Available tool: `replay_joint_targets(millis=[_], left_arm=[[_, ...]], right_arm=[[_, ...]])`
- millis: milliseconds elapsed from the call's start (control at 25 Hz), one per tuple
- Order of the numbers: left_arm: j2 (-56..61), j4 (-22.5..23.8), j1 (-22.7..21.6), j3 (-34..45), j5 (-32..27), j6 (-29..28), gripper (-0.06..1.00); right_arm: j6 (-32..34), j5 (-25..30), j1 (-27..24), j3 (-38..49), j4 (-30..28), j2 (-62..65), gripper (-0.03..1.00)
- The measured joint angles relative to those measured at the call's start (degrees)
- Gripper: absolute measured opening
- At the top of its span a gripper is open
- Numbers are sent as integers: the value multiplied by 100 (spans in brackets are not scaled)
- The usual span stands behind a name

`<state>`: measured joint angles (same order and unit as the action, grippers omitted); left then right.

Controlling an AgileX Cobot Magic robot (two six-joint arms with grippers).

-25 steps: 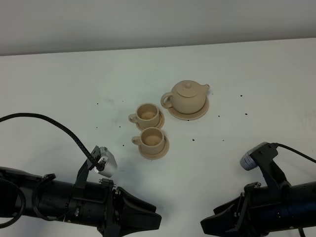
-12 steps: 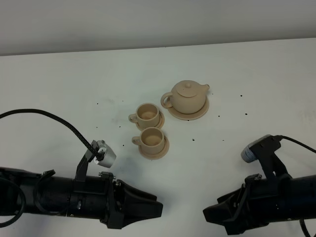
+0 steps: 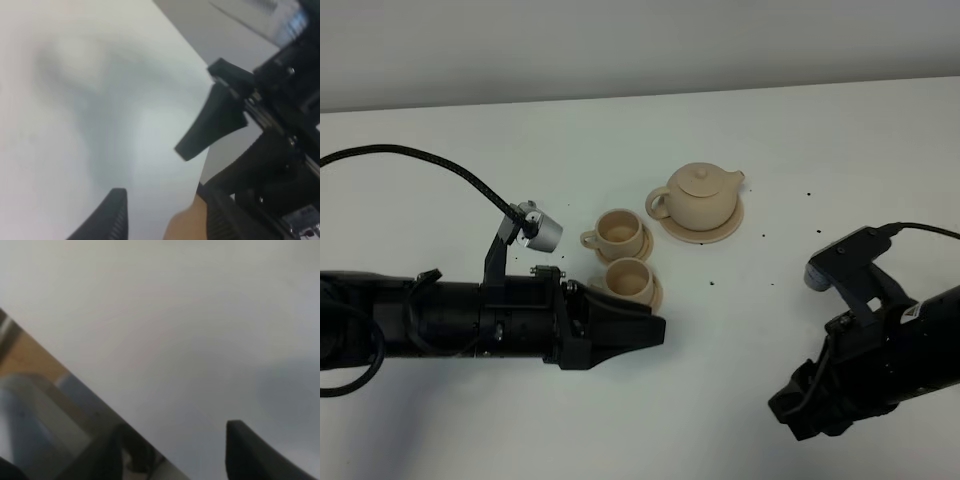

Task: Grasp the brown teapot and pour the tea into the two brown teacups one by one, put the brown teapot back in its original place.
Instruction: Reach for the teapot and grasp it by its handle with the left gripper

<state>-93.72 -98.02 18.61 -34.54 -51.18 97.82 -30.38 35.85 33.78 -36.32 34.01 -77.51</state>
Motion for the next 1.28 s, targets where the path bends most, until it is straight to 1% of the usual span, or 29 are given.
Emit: replay_joint_targets(millis=[120,200,280,360,520,680,720,840,1000,1280], left_arm=[[0,174,0,-299,20,-229,41],[0,351,0,-497,57,-417,41],[0,548,0,-706,91,-584,41],[-2,684,0,-895,122,-727,41],[-2,964,0,-1240,208,-1023,41],[-2,1240,0,-1472,378,-1317,41],[-2,1250,0,-1484,396,-1343,41],[-2,1309,0,-1489,411,-1399,41],[-2,1380,0,-1489,469,-1439,41],[-2,1397,0,-1489,557,-1456,41]], right_arm=[[1510,582,0,-112,-1731,524,49],[2275,1049,0,-125,-2521,1012,49],[2807,1447,0,-125,-3086,1519,49],[3038,1754,0,-136,-3330,2050,49],[3132,2159,0,-136,-3432,3097,49],[3143,2402,0,97,-3584,4047,49],[3143,2439,0,177,-3599,4267,49],[3038,2475,0,422,-3574,4869,49],[2824,2506,0,772,-3401,5496,49],[2619,2513,0,814,-3292,6049,49]])
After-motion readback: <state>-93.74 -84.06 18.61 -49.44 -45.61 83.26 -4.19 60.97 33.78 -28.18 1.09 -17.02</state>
